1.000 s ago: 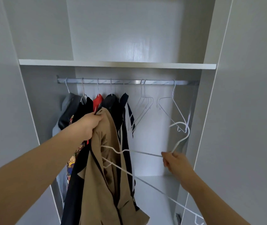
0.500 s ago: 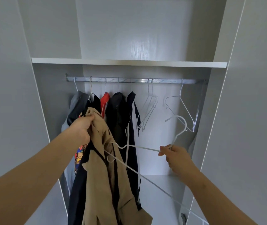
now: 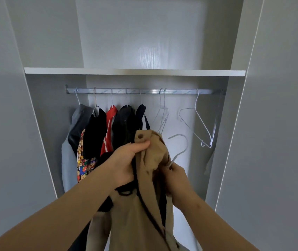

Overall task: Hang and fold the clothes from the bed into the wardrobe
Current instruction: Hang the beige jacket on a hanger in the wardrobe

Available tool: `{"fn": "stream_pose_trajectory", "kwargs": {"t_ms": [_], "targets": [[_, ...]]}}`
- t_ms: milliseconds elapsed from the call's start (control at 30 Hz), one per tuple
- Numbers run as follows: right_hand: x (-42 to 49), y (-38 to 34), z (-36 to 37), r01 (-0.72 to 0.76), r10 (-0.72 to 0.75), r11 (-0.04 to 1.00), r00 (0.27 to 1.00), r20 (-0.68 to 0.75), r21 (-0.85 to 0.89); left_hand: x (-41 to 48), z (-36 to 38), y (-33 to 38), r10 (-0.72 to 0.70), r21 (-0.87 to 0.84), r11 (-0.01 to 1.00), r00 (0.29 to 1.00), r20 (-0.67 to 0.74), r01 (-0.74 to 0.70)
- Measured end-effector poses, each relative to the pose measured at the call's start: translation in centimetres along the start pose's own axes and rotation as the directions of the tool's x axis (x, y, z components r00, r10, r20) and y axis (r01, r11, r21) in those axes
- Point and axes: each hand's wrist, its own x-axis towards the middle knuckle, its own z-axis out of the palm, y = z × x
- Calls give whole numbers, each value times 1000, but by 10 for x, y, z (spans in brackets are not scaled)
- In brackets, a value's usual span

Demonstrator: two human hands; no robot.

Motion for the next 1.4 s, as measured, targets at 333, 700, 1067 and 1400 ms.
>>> {"fn": "stream_pose_trajectory", "kwargs": {"t_ms": [333, 700, 1067, 1400], "targets": [[-2, -9, -18, 116, -118, 993, 991, -57, -29, 21, -25, -32, 251, 860, -386, 859, 447, -334], [-18, -19, -31, 576, -576, 810, 747, -331, -111, 34, -10, -12, 588, 879, 359, 807, 47, -313], [-13, 14, -30, 218, -230, 940, 973, -15, -264, 22, 9, 39, 732, 636, 497, 678, 58, -591], [-2, 49, -31, -105, 277, 786, 941, 195, -609, 0, -19, 70, 735, 596, 531, 677, 30, -603]]}}
